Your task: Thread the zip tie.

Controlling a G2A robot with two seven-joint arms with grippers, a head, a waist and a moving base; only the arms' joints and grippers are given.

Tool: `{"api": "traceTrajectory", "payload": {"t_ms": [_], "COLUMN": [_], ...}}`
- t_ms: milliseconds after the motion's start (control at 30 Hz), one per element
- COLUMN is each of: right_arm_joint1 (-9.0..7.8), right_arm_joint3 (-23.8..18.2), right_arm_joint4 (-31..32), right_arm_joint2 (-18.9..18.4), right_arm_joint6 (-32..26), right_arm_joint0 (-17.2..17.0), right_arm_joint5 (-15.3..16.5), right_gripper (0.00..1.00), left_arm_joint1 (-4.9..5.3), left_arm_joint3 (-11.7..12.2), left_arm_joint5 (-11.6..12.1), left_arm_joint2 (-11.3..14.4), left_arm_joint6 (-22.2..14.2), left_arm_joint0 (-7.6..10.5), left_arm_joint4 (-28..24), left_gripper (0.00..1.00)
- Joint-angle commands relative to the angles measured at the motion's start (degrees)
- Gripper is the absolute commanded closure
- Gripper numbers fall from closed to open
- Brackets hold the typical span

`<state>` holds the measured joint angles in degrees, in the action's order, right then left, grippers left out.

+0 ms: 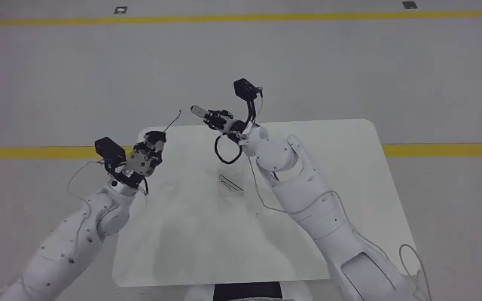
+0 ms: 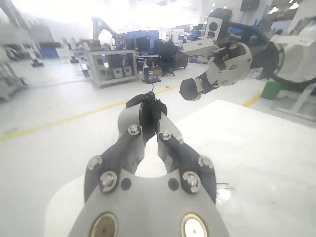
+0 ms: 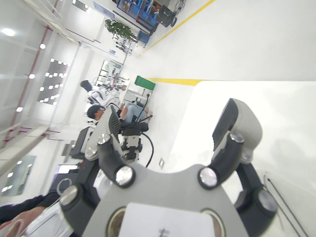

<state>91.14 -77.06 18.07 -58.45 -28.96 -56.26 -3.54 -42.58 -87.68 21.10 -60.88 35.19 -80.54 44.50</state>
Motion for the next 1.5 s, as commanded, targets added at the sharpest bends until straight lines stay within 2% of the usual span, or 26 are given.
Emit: {"api": "traceTrajectory", "payload": {"t_ms": [0,167,267,333,633,733,800,933,1067,1167,1200,1300,1400,1433,1467], "right_arm_joint1": [-0.17,-0.26,-0.13,0.19,0.22,0.10,-0.10,-0.53,-0.80,-0.91,-0.93,-0.81,-0.47,-0.47,-0.47], "right_arm_joint3": [1.9,7.7,11.1,13.7,14.2,14.1,13.9,15.0,17.8,20.2,21.2,23.4,24.9,24.9,24.9], "right_arm_joint4": [-5.3,-15.0,-17.8,-22.7,-23.2,-22.8,-25.8,-31.5,-35.9,-38.2,-39.1,-41.5,-44.6,-44.6,-44.6], "right_arm_joint2": [-1.3,-2.8,-2.5,-2.3,-2.3,-2.3,-3.2,-4.8,-5.6,-5.7,-5.6,-5.4,-4.9,-4.9,-4.9], "right_arm_joint6": [-3.4,-10.0,-12.4,-14.6,-14.6,-14.0,-15.4,-20.5,-25.0,-28.2,-29.5,-31.3,-32.6,-32.6,-32.6], "right_arm_joint0": [-0.2,0.7,2.0,2.8,3.0,2.4,1.5,1.0,1.7,2.8,3.3,4.2,4.7,4.7,4.7], "right_arm_joint5": [3.6,10.6,12.5,15.0,15.2,14.9,15.9,18.6,20.0,20.2,20.2,20.7,21.3,21.3,21.3], "right_gripper": [0.00,0.00,0.00,0.00,0.00,0.00,0.00,0.00,0.00,0.00,0.00,0.00,0.00,0.00,0.00], "left_arm_joint1": [0.58,3.04,4.15,4.82,4.90,4.60,4.45,4.56,4.32,3.52,3.02,1.43,-0.97,-1.94,-1.94], "left_arm_joint3": [-2.5,-7.7,-9.7,-10.9,-11.0,-10.6,-10.5,-10.9,-11.4,-11.3,-10.8,-9.0,-5.6,-3.5,-3.5], "left_arm_joint5": [-1.6,-1.6,-1.6,-1.6,-1.6,-1.6,-1.6,-1.6,-1.6,-1.6,-1.6,-1.6,-1.6,-1.6,-1.6], "left_arm_joint2": [0.8,2.4,2.6,1.8,1.6,1.8,1.4,-1.3,-6.2,-11.2,-13.5,-18.5,-23.2,-25.1,-25.1], "left_arm_joint6": [-3.6,-10.1,-13.9,-17.6,-17.9,-20.7,-24.1,-32.3,-42.6,-53.1,-57.6,-67.8,-80.3,-85.3,-85.3], "left_arm_joint0": [-0.36,-0.94,-1.22,-1.21,-1.12,-0.96,-0.94,-1.62,-3.39,-5.02,-5.78,-7.40,-8.59,-8.36,-8.36], "left_arm_joint4": [-9.0,-23.6,-32.3,-38.3,-38.5,-39.9,-44.5,-52.1,-61.7,-69.3,-72.1,-78.3,-86.8,-88.3,-88.3], "left_gripper": [1.00,1.00,1.00,1.00,1.00,1.00,1.00,1.00,1.00,1.00,1.00,1.00,1.00,1.00,1.00]}}
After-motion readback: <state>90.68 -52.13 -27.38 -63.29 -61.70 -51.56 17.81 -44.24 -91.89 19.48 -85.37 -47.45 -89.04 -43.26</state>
